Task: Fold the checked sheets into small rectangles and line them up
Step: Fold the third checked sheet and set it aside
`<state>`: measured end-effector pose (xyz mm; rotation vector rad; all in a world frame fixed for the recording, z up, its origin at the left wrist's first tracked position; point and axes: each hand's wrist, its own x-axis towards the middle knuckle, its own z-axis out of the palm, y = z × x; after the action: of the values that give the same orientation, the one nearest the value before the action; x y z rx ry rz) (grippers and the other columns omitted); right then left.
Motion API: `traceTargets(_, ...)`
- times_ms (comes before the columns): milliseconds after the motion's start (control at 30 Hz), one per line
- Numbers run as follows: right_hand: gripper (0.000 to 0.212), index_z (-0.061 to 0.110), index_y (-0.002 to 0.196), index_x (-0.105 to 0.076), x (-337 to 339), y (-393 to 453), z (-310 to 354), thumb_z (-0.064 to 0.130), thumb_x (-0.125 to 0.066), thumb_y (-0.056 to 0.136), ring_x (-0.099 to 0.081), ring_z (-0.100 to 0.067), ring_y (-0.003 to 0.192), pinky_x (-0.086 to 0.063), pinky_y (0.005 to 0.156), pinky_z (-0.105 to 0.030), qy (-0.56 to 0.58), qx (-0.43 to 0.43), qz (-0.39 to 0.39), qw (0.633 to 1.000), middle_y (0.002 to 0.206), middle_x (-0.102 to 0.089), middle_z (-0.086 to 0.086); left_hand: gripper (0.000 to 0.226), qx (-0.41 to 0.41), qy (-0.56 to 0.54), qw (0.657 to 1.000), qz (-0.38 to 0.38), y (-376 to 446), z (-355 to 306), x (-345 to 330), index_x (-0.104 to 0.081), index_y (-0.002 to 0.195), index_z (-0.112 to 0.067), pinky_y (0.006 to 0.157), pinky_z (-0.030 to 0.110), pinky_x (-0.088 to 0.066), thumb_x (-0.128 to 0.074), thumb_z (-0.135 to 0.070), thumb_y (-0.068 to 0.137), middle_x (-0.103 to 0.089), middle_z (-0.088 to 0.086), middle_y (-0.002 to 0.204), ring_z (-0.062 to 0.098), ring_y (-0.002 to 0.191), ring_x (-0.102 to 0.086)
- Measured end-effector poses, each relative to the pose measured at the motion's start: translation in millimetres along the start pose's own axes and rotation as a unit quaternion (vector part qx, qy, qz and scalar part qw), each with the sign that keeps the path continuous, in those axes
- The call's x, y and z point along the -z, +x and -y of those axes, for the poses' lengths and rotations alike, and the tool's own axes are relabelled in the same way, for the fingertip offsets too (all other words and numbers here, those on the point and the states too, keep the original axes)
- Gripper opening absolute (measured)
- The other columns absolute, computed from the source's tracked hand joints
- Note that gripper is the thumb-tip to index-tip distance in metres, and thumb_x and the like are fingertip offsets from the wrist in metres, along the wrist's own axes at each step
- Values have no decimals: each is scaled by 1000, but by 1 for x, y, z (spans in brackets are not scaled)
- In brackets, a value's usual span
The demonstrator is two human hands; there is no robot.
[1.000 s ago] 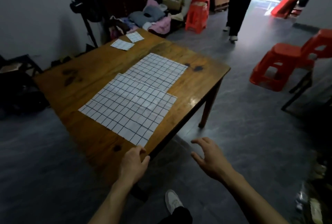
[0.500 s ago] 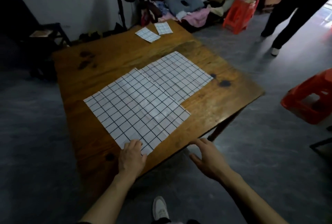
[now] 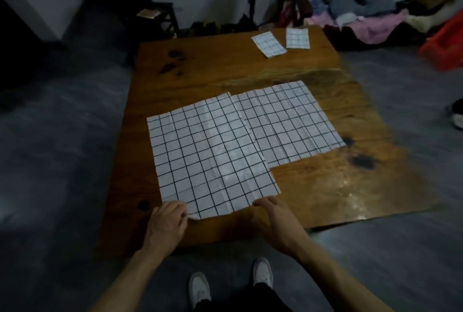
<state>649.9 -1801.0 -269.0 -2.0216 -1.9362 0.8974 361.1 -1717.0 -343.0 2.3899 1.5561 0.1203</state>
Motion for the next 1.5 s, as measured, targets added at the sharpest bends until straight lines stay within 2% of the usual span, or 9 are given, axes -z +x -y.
traceTargets(133,54,25,137,-48,10,18,-14,29,-64,86,-42,-19,128,-41,102,-33,-80,7,-23,997,142,-46,0,19,16,-53,998,-27,-7,-22,28,-55,83,-30,77,33,-47,-69,-18,85,-59,-13,90,8,89,-53)
traceTargets(300,73,25,144,-36,7,35,-5,35,-69,80,-28,-26,139,-28,113,-41,-169,58,-24,984,149,-34,-5,15,23,-148,988,-29,-30,-28,59,-59,89,-34,81,29,-49,-68,-22,89,-60,-19,96,1,95,-55)
traceTargets(500,28,28,116,-61,-1,36,-9,26,-61,88,-50,-18,117,-37,100,-36,-150,92,-65,982,121,-59,4,15,71,-206,975,-33,-70,-22,86,-61,87,-32,80,12,-46,-67,-19,91,-61,-15,103,-4,98,-56)
traceTargets(633,14,27,89,-66,3,25,-2,15,-59,90,-60,-13,91,-42,79,-28,-134,108,-81,982,93,-66,6,12,75,-219,972,-45,-92,-11,92,-62,87,-32,81,27,-52,-66,-21,91,-61,-14,100,-2,94,-57)
traceTargets(800,13,26,91,-62,6,1,24,26,-51,99,-57,0,66,-42,55,-15,-93,81,-32,992,77,-59,12,11,54,-239,967,-77,-121,-6,93,-60,94,-35,81,27,-54,-68,-33,87,-57,-17,103,-2,98,-56)
traceTargets(933,12,26,89,-65,2,-17,37,23,-56,96,-59,-1,67,-48,58,-18,-109,64,-62,990,79,-64,11,37,38,-162,982,-94,-139,-3,86,-56,99,-39,82,26,-46,-82,-38,72,-51,-23,99,-1,94,-49)
traceTargets(1067,4,25,89,-68,4,-32,39,22,-65,91,-62,-2,70,-57,63,-27,-118,65,-73,988,81,-68,10,24,33,-151,976,-156,-142,5,83,-60,84,-32,71,33,-50,-77,-15,79,-53,-19,83,3,80,-52)
traceTargets(1200,4,26,91,-66,7,-41,35,22,-67,90,-62,0,73,-57,65,-26,-113,67,-84,988,84,-68,10,11,16,-164,971,-171,-141,14,88,-70,87,-25,71,37,-51,-72,-15,84,-63,-15,85,7,82,-56)
traceTargets(1500,10,30,90,-61,22,10,29,21,-63,93,-57,4,73,-43,59,-12,-86,86,-79,989,83,-63,14,13,30,-132,973,-187,-95,25,106,-70,91,-23,73,36,-52,-69,-11,86,-64,-12,90,9,84,-58)
